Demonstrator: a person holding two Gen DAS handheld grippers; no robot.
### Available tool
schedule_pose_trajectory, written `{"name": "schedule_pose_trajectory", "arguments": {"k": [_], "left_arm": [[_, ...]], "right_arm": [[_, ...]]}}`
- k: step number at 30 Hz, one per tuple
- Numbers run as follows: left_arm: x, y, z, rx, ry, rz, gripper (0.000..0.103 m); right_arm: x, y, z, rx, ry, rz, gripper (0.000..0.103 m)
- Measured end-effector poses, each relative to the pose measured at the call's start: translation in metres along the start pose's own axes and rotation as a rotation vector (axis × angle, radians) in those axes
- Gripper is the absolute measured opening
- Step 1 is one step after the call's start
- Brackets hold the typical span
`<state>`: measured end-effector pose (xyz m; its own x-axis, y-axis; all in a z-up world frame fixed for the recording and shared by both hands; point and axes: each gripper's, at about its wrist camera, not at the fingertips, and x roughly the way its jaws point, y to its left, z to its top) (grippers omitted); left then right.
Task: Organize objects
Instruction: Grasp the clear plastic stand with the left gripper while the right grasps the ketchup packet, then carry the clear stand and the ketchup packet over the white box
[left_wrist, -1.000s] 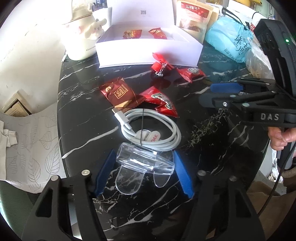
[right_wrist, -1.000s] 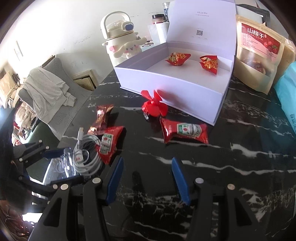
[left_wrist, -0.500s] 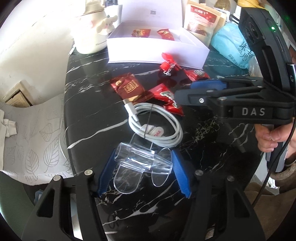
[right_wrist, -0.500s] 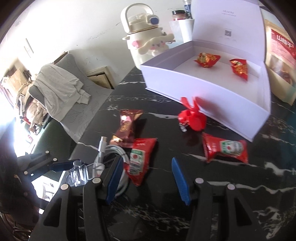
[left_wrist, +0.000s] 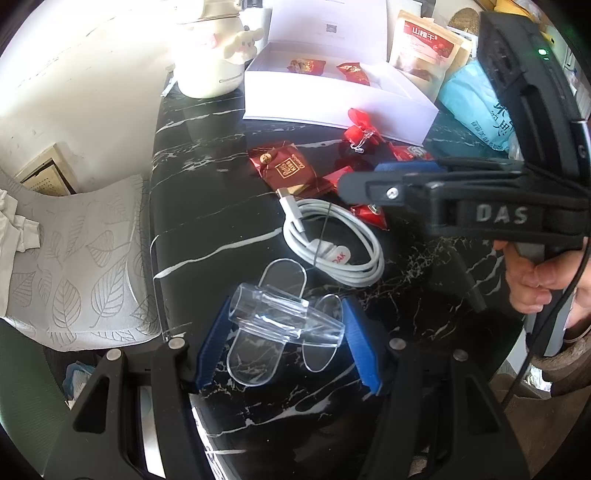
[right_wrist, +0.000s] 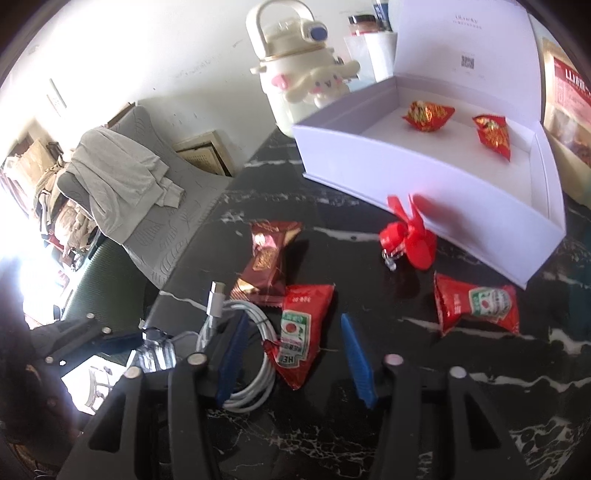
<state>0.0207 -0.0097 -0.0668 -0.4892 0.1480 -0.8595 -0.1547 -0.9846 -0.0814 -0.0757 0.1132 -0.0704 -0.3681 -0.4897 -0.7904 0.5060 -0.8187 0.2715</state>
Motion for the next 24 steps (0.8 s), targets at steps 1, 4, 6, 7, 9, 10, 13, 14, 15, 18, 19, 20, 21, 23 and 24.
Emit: {"name": "schedule_pose_trajectory", "arguments": {"k": [1,4,6,7,9,10,13,14,15,18,19,20,21,23,24], "left_arm": [[0.0,0.001,0.0,-0.002,0.0,0.002,0.059],[-0.001,0.004,-0.001,-0.012,0.001,0.01,0.059],[-0.001,0.006,-0.001,-0.023,0.002,0.007,0.059],[-0.001,0.007,0.0,-0.027,0.002,0.003,0.059],[-0.001,0.007,0.0,-0.03,0.003,0.002,0.059],[-0.001,0.007,0.001,-0.03,0.003,0.003,0.059],[-0.001,0.008,0.0,-0.031,0.003,0.004,0.059],[-0.002,0.008,0.0,-0.032,0.002,0.004,0.059],[-0.003,0.007,0.0,-0.033,0.0,0.006,0.059],[-0.005,0.009,-0.001,-0.044,-0.006,0.013,0.059],[-0.006,0.009,-0.001,-0.049,-0.007,0.012,0.059],[-0.007,0.01,0.0,-0.055,-0.008,0.011,0.059],[-0.008,0.011,0.0,-0.062,-0.01,0.009,0.059],[-0.009,0.01,0.0,-0.068,-0.012,0.011,0.059],[-0.01,0.009,0.0,-0.068,-0.015,0.012,0.059]], "right_arm": [[0.0,-0.001,-0.001,0.0,0.003,-0.008,0.034],[0.0,-0.003,-0.002,0.004,0.013,-0.003,0.023],[-0.002,-0.003,-0.004,0.002,0.013,-0.006,0.022],[-0.002,-0.003,-0.004,-0.002,0.011,-0.01,0.021],[-0.003,-0.002,-0.006,-0.009,0.012,-0.015,0.021],[-0.004,-0.002,-0.007,-0.012,0.012,-0.017,0.021],[-0.007,-0.002,-0.01,-0.014,0.013,-0.016,0.021],[-0.009,-0.002,-0.011,-0.013,0.012,-0.017,0.021],[-0.008,-0.002,-0.011,-0.012,0.012,-0.017,0.021],[-0.014,-0.003,-0.016,-0.004,0.006,-0.015,0.021],[-0.015,-0.004,-0.017,-0.002,0.004,-0.016,0.021],[-0.017,-0.005,-0.019,-0.001,0.003,-0.016,0.021],[-0.02,-0.006,-0.021,0.0,0.001,-0.017,0.021],[-0.024,-0.007,-0.025,0.003,-0.003,-0.019,0.021],[-0.026,-0.008,-0.026,0.004,-0.005,-0.02,0.021]]}}
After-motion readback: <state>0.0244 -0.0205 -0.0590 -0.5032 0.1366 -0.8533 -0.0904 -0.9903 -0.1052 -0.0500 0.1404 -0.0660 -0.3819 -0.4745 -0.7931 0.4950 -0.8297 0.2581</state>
